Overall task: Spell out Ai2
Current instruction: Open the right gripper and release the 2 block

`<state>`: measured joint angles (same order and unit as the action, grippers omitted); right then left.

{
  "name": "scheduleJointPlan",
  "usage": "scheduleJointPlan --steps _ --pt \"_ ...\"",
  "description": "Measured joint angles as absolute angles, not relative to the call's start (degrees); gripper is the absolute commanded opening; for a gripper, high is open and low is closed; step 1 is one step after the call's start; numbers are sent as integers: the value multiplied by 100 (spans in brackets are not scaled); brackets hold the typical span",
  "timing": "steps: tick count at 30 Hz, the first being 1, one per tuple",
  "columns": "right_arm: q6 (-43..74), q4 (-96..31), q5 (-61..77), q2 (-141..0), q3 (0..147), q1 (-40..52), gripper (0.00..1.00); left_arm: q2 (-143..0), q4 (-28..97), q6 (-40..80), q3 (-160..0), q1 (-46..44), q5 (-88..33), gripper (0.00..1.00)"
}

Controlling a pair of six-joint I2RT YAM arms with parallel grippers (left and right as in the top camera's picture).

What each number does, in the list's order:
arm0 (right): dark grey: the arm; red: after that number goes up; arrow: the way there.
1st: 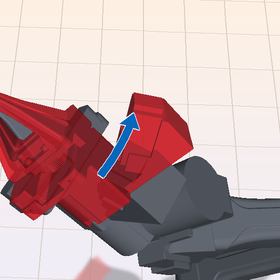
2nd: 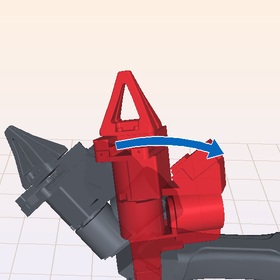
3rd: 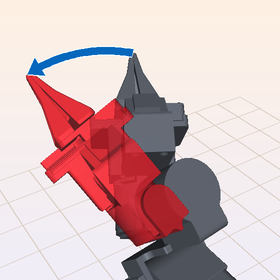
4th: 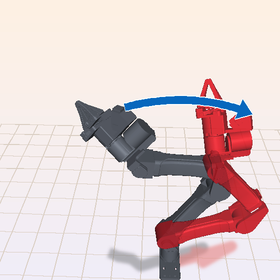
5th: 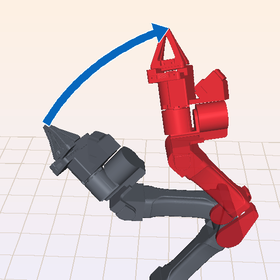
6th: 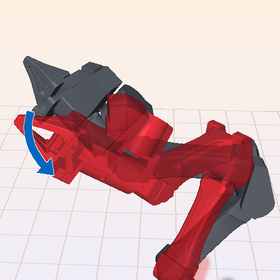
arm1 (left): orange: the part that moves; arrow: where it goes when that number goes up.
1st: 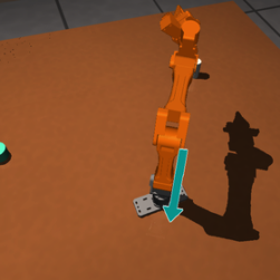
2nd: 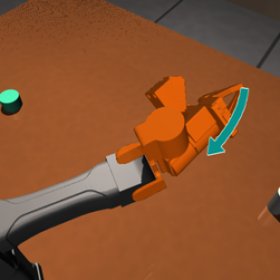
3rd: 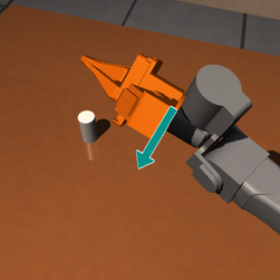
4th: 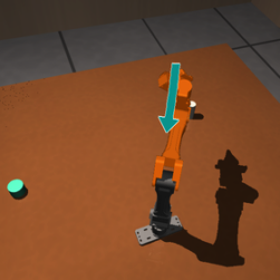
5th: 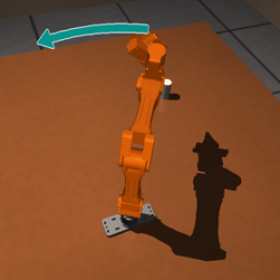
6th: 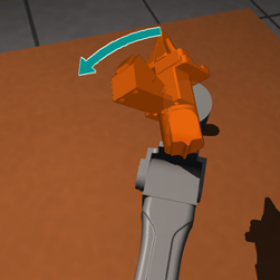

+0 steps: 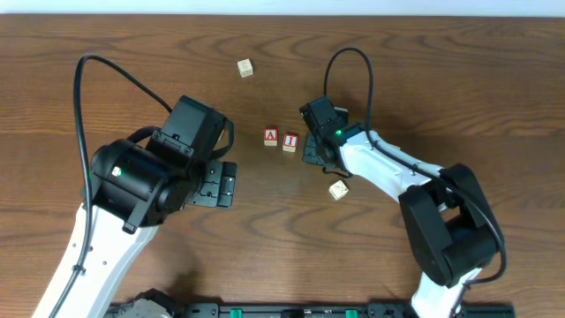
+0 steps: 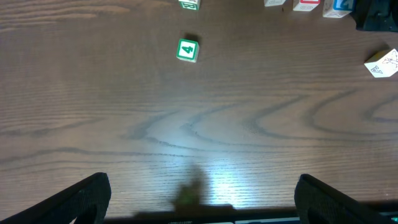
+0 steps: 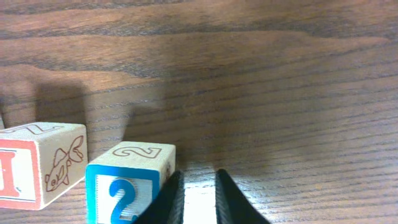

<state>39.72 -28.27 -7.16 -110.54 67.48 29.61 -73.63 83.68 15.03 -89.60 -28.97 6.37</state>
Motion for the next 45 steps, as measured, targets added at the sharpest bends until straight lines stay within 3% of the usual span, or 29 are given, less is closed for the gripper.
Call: scheduleJointPlan --steps 45 --pt "3994 -2604 -576 -11054 6751 2961 36 -7363 8331 1503 -8960 -2897 637 95"
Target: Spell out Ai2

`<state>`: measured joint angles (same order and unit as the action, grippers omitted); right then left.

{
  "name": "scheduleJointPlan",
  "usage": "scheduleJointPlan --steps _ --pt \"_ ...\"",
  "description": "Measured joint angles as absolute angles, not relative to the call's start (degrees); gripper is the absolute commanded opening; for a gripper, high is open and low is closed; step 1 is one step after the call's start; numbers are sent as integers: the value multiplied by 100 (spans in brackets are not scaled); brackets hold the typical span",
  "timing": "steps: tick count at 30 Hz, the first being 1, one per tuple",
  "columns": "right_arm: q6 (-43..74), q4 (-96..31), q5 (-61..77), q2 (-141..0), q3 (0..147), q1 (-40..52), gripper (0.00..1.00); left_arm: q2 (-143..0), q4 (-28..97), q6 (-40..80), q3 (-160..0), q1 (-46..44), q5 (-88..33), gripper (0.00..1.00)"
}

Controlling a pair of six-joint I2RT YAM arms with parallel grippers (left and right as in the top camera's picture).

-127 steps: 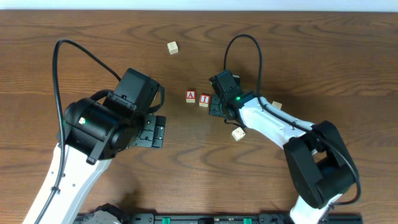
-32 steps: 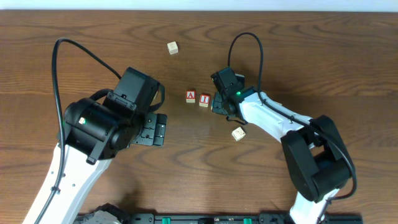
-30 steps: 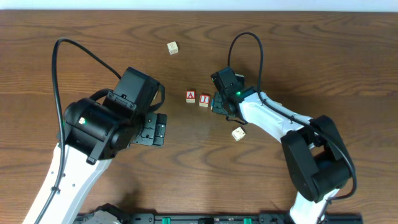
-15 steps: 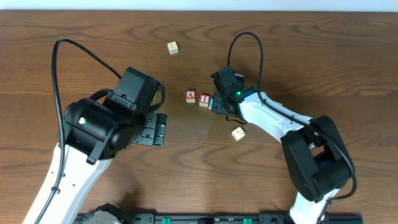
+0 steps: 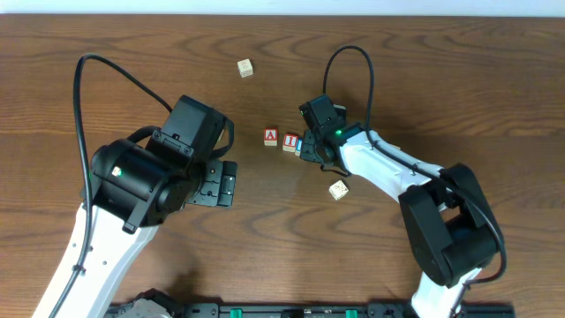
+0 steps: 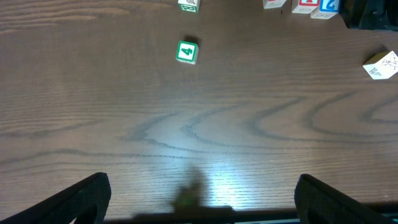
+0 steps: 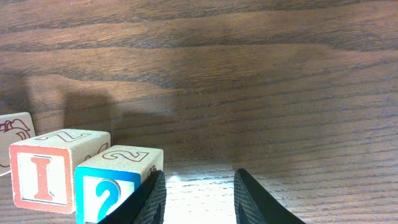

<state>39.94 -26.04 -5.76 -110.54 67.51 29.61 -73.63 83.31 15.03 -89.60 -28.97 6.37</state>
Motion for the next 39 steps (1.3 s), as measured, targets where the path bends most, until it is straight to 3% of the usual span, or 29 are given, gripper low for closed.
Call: scheduleJointPlan --steps 5,8,13,21,27,31,39 --pt "3999 -2609 -582 -11054 6748 2961 34 -7363 8333 1503 -8960 -2897 637 95" --pt "4025 -2679 -644 -11054 6748 2958 41 -7363 8333 1503 -8960 -2897 637 95" --pt "4053 -2794 -838 -10991 6748 2707 42 -7363 8329 1503 -8960 -2897 805 95" --pt "3756 -3795 -996 -9382 6740 1898 43 -7349 7199 1651 -8562 -2897 1271 95" --pt "3245 -4633 -1046 -7616 6742 1855 68 -7596 5664 2296 -6882 -2864 1538 100" --pt "3111 -5052 -1109 -6598 6742 1855 81 -8230 4908 2738 -6200 -2755 1448 73" --pt "3048 -5776 -1162 -5900 6742 1855 91 -9636 3612 3011 -6077 -2731 1347 59"
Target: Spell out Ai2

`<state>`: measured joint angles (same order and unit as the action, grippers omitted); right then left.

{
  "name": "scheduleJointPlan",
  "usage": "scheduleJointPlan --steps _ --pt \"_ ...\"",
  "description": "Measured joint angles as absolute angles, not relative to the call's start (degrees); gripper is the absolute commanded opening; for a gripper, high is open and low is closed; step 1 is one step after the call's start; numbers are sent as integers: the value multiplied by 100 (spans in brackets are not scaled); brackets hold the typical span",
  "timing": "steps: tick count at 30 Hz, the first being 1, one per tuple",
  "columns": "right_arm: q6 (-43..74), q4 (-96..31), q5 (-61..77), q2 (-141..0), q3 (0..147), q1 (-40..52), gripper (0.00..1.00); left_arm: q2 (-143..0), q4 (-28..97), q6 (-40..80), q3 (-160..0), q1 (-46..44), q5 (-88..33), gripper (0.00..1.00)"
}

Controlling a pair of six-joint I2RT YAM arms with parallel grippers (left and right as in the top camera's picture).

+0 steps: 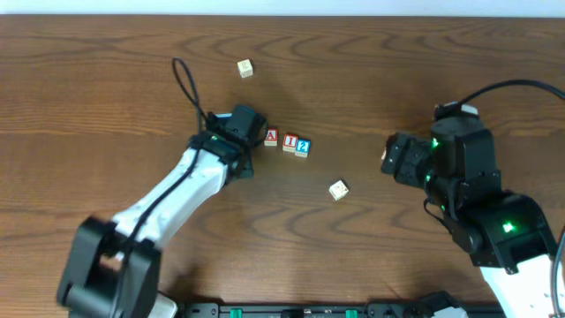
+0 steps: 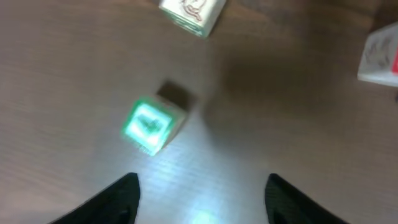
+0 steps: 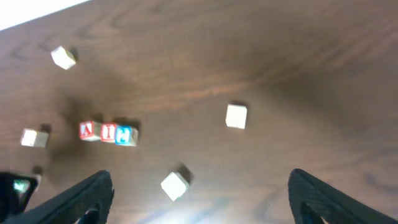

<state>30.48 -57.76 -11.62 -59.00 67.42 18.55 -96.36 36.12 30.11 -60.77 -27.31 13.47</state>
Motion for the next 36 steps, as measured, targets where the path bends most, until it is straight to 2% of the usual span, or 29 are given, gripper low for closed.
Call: scheduleJointPlan --steps 4,7,12,19,23,28,30,36 --pt "3048 -6097 -1157 -5986 6740 1855 93 -10180 3061 2998 -6075 -2731 1328 56" --pt "3037 -6379 -980 -6001 6740 1855 85 -10300 2681 2974 -6075 -2731 1337 57" --pt "3216 -6829 -733 -6237 6737 1890 86 -10304 2786 2952 -6075 -2731 1396 58" --pt "3597 -6237 -666 -7137 6543 2703 86 -9507 3627 2792 -6071 -2731 1415 78" --pt "3848 -5924 -753 -7881 6510 2982 86 -8597 4062 2611 -6071 -2731 1433 98" --pt "3905 -5164 -648 -8868 6488 3015 86 -7561 4582 2432 -6071 -2720 1459 95" --pt "3905 -4816 -513 -9255 6482 3015 82 -7177 4818 2373 -6071 -2720 1459 96" --pt "3927 -4283 -121 -10005 6493 3079 80 -6569 5476 2305 -6071 -2716 1461 95"
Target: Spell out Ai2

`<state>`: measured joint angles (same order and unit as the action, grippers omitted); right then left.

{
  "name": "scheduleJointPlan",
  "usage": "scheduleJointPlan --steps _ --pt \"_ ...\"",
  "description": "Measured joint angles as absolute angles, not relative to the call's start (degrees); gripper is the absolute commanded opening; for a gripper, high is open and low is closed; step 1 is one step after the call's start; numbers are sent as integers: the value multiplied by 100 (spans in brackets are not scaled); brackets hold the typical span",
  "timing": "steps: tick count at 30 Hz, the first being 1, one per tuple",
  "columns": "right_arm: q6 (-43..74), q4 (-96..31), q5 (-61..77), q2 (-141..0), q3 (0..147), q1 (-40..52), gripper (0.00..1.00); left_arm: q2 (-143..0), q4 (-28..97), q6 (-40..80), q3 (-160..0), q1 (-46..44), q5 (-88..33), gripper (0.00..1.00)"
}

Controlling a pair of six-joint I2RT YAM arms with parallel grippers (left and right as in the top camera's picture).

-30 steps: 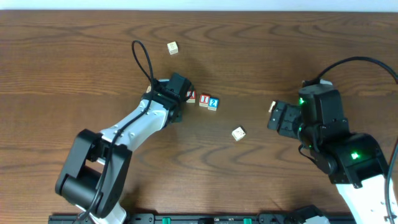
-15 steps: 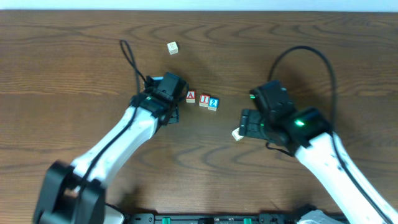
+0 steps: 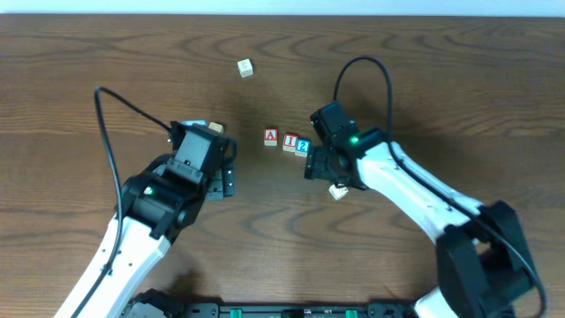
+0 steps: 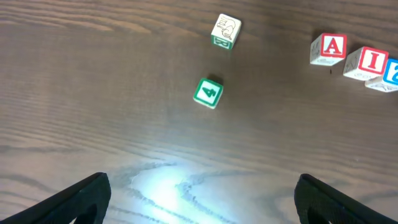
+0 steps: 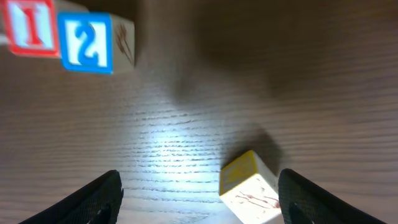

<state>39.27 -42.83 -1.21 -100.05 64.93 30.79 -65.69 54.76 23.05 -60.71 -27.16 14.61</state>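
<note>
Three blocks lie in a row mid-table: red A (image 3: pixel 270 137), red I (image 3: pixel 290 141) and blue 2 (image 3: pixel 303 147), the row slanting slightly toward the front. The left wrist view shows A (image 4: pixel 329 48) and I (image 4: pixel 372 61) at its right edge. In the right wrist view, I (image 5: pixel 28 28) and 2 (image 5: pixel 93 42) touch at top left. My right gripper (image 3: pixel 320 168) (image 5: pixel 199 208) hangs open just in front of the 2, empty. My left gripper (image 3: pixel 225 181) (image 4: pixel 202 208) is open and empty, left of the row.
A yellow-and-white block (image 3: pixel 337 190) (image 5: pixel 252 186) lies near my right gripper's right finger. A green 4 block (image 4: pixel 207 93) and an animal block (image 4: pixel 225 30) lie ahead of the left gripper. One pale block (image 3: pixel 244 67) sits far back.
My left gripper was close over the green 4 block near the A; now it is back to the left. My right arm was off to the right; now it is by the 2.
My right gripper stood nearly shut beside the 2 block next to the I. Then its jaws were wider, the 2 against the I. Then it was far right, the left gripper near the row. Now A, I, 2 stand unchanged, with both grippers open.
</note>
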Motion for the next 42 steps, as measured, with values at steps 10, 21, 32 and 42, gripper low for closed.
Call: scheduleJointPlan --steps 10,21,32,42 --pt "3933 -4209 -40 -10812 7159 3428 80 -6508 5590 2244 -6071 -2714 1461 95" --pt "3948 -4163 -504 -10945 7212 3428 78 -6508 5603 2117 -6071 -2714 1463 95" --pt "3948 -3992 -873 -10945 7212 3426 77 -6508 5653 2093 -6071 -2714 1549 95" --pt "3948 -3758 -1037 -11163 7216 3426 76 -6508 5658 2093 -6071 -2714 1555 95"
